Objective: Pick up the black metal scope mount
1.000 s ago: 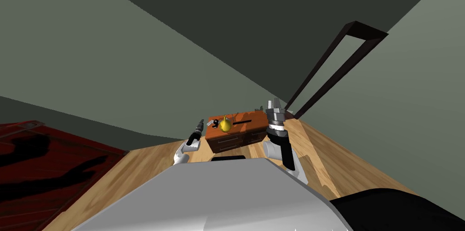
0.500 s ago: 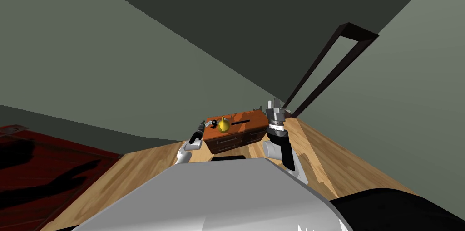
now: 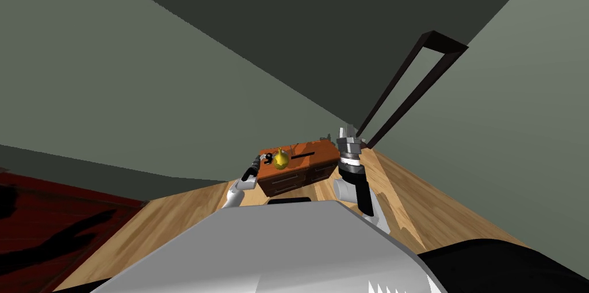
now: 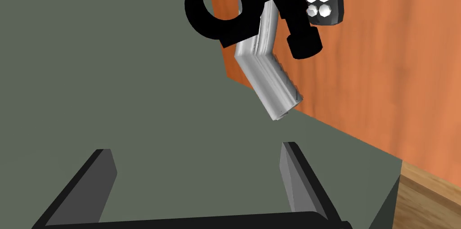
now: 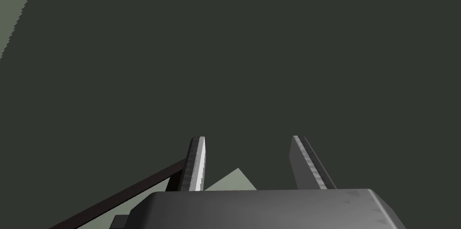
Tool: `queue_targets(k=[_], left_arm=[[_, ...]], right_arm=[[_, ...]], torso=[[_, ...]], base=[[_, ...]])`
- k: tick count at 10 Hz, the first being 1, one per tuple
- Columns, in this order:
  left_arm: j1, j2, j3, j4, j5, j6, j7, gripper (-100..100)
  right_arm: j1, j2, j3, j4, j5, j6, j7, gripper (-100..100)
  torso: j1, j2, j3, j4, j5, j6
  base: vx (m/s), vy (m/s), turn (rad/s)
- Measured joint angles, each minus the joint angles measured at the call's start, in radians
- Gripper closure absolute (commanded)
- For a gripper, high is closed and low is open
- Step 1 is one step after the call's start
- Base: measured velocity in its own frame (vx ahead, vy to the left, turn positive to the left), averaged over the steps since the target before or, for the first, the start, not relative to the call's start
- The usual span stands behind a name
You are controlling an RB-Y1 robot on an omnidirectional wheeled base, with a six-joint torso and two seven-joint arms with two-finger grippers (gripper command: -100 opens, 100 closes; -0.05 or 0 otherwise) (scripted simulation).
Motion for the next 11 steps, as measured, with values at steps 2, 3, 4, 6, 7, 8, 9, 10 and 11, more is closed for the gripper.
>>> queue_targets(k=[2,3,4,6,7,8,9,10,11], left_arm=[[-0.031,-0.003,0.004,0.075,0.005,0.012,0.005,-100],[-0.043,-0.01,0.01,0.104,0.005,0.02,0.006,-100],[-0.057,-0.015,0.015,0.134,0.005,0.028,0.005,-100],[-0.056,-0.034,0.02,0.166,0.005,0.056,0.004,-100],[-0.052,-0.033,0.014,0.169,0.008,0.068,0.008,-100],[-0.058,-0.032,0.015,0.186,0.009,0.063,0.01,-100],[-0.058,-0.032,0.015,0.189,0.009,0.061,0.01,0],[-0.058,-0.032,0.015,0.188,0.009,0.061,0.01,-100],[-0.059,-0.03,0.015,0.216,0.01,0.039,0.011,-100]], right_arm=[[0.0,0.0,0.0,0.0,0.0,0.0,0.0,0],[0.0,0.0,0.0,0.0,0.0,0.0,0.0,0],[0.0,0.0,0.0,0.0,0.0,0.0,0.0,0],[0.0,0.0,0.0,0.0,0.0,0.0,0.0,0],[0.0,0.0,0.0,0.0,0.0,0.0,0.0,0],[0.0,0.0,0.0,0.0,0.0,0.0,0.0,0],[0.0,0.0,0.0,0.0,0.0,0.0,0.0,0],[0.0,0.0,0.0,0.0,0.0,0.0,0.0,0],[0.0,0.0,0.0,0.0,0.0,0.0,0.0,0]], torso=[[0.0,-0.001,0.0,0.0,0.0,0.0],[0.0,-0.001,-0.001,0.0,0.0,0.0],[0.001,-0.001,-0.001,0.0,0.0,0.0],[0.001,-0.002,-0.001,-0.001,0.0,0.0],[0.002,-0.001,-0.001,0.0,0.0,0.0],[0.002,0.0,0.0,0.0,0.0,0.0],[0.002,0.001,0.001,0.0,0.0,0.0],[0.002,0.002,0.001,0.0,0.0,0.0],[0.003,-0.002,-0.001,0.0,0.0,0.0]], base=[[0.039,-0.036,-0.059],[0.041,-0.016,-0.041],[0.058,-0.011,-0.064],[0.055,-0.009,-0.034],[0.013,-0.002,0.009],[0.0,0.0,0.0],[0.0,0.0,0.0],[0.077,0.013,-0.011],[0.138,0.007,-0.013]])
